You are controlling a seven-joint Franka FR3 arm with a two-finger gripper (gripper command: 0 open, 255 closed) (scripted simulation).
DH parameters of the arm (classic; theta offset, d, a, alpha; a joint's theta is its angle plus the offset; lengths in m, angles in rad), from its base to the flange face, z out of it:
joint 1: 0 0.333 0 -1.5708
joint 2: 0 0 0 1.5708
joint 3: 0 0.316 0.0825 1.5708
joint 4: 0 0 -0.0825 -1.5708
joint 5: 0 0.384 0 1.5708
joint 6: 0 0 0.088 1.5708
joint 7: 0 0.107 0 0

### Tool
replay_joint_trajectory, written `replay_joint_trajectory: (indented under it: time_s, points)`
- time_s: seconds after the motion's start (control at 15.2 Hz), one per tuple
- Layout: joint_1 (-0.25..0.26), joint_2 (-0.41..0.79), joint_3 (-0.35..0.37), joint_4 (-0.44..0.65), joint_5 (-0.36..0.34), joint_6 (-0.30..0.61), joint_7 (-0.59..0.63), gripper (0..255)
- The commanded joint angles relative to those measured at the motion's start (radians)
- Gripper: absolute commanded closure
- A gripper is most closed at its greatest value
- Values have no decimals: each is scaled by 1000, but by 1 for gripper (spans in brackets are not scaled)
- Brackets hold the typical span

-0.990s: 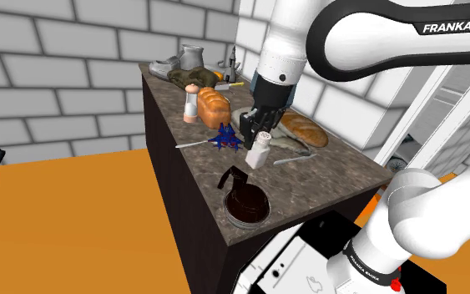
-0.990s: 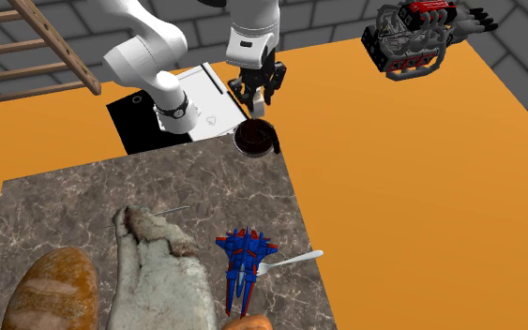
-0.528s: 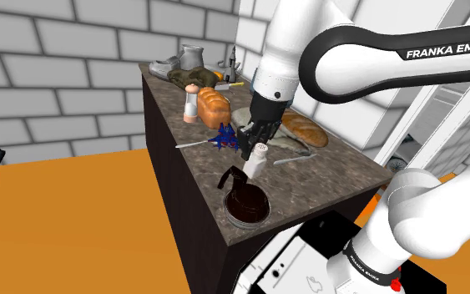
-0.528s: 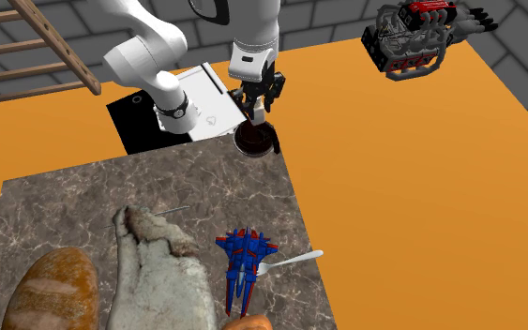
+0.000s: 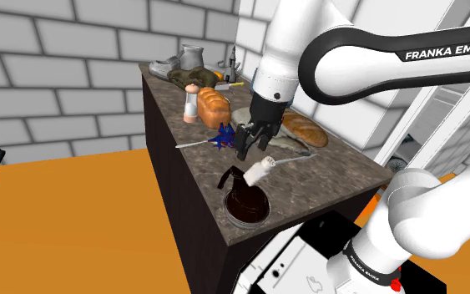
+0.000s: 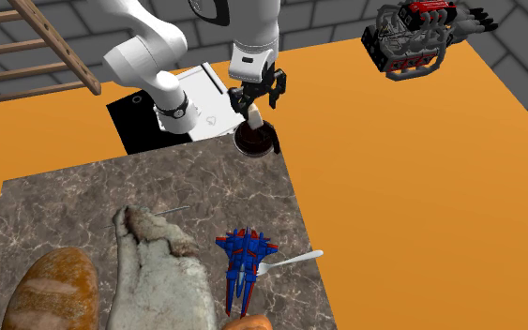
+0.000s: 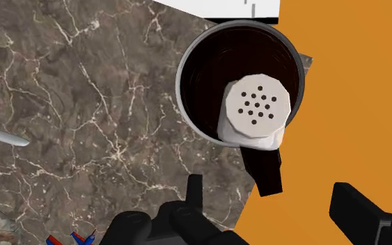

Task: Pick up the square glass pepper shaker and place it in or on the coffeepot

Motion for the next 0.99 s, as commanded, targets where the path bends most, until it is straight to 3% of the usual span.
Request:
replay_joint_trajectory:
  time_s: [0.0, 0.2, 0.46, 0.92]
  points:
    - [0, 0, 0, 0, 0, 0, 0, 0]
    - [0, 0, 0, 0, 0, 0, 0, 0]
    - [0, -21, -12, 112, -5, -132, 0, 0]
    - [0, -21, -12, 112, -5, -132, 0, 0]
